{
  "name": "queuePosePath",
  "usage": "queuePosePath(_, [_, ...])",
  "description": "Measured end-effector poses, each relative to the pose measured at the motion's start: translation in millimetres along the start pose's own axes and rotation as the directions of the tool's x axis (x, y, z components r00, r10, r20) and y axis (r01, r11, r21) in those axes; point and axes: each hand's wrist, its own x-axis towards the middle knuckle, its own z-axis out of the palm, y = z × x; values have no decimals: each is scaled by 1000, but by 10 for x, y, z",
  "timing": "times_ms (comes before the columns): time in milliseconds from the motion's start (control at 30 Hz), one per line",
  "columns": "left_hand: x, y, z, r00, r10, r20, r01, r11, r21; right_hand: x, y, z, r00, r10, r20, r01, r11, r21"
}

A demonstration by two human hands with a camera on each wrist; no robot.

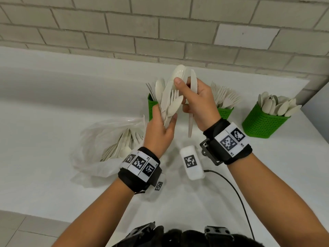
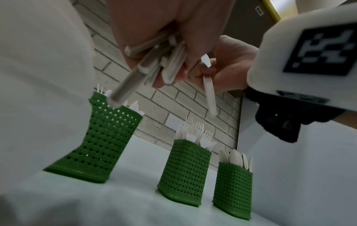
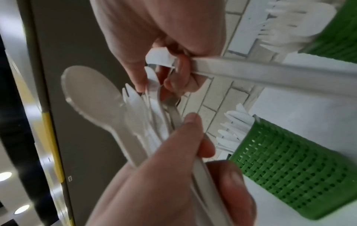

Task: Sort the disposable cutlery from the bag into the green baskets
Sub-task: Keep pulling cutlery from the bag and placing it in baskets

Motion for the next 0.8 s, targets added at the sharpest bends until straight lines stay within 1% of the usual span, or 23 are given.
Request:
queuePosePath(67, [-5, 28, 15, 1000, -17, -8, 16, 999, -33, -1, 1, -54, 998, 8, 64, -8, 1000, -8])
queuePosePath(133, [8, 54, 29, 999, -29, -20, 28, 998, -60, -30, 27, -82, 996, -1, 89, 6, 999, -53])
queuePosePath(200, [21, 70, 43, 1000, -7, -26, 6, 999, -51, -47, 46, -108, 999, -21, 44, 24, 997, -72])
queuePosePath(233, [21, 72, 48, 999, 13, -29, -14, 999, -32, -47, 40, -120, 999, -47, -4, 47, 997, -64])
queuePosePath(267, [19, 68, 54, 999, 32, -33, -32, 999, -6, -40, 20, -133, 994, -95, -62, 92, 995, -49])
queuePosePath(333, [6, 65, 68, 998, 49, -36, -47, 998, 38, -18, -50, -163, 963, -221, -157, 222, 975, -10])
queuePosePath(367, [-1, 73, 74, 998, 49, -37, -47, 998, 50, -10, -90, -183, 949, -268, -166, 271, 963, -4])
queuePosePath(400, [-2, 80, 79, 998, 49, -37, -47, 997, 55, -5, -120, -201, 946, -289, -145, 290, 957, -11])
queuePosePath(433, [-1, 90, 79, 998, 49, -36, -47, 997, 59, -12, -137, -211, 955, -276, -104, 275, 961, -29])
queuePosePath(500, [10, 102, 78, 998, 47, -30, -46, 997, 60, -44, -136, -216, 985, -174, -12, 173, 984, -40])
queuePosePath(533, [12, 106, 78, 999, 45, -25, -44, 997, 62, -58, -117, -216, 991, -135, 11, 135, 991, -23])
queuePosePath(567, [12, 111, 78, 999, 44, -26, -43, 997, 66, -64, -98, -212, 992, -127, 9, 128, 992, -14])
queuePosePath(667, [-2, 90, 91, 997, 50, -57, -46, 996, 72, -21, -103, -194, 973, -219, -79, 214, 975, -59])
queuePosePath(800, [-5, 67, 128, 998, 34, -59, -30, 997, 77, 93, -136, -203, 912, -338, -233, 315, 940, -131])
